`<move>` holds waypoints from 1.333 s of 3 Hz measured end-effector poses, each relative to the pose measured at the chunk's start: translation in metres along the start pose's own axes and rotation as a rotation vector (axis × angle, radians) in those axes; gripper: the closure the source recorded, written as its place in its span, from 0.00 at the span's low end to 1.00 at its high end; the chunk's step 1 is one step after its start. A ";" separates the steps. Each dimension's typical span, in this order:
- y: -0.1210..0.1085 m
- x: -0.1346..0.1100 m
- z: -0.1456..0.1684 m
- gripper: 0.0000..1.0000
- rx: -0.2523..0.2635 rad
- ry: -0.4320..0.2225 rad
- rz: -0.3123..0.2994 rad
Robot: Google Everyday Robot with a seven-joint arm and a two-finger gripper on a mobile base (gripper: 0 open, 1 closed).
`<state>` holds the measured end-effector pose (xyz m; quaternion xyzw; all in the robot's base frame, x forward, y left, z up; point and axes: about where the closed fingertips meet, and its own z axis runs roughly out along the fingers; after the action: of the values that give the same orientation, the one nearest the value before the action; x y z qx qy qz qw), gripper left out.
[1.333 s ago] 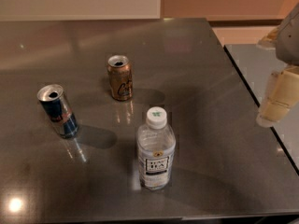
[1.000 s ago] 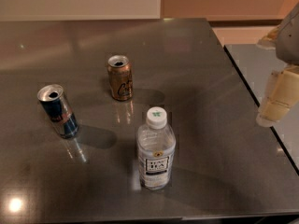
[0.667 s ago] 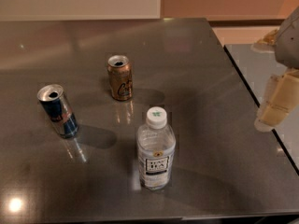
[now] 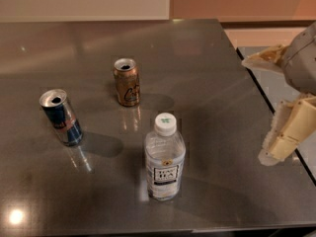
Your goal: Knock blue plastic bottle over
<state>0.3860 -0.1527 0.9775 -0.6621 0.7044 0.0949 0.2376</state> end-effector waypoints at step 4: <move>0.065 -0.082 0.066 0.00 -0.184 -0.306 -0.135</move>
Offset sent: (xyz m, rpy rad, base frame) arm -0.0561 0.0936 -0.0226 0.2960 0.0643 0.2600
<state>0.3371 -0.0436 0.9463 -0.7047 0.6023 0.2425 0.2861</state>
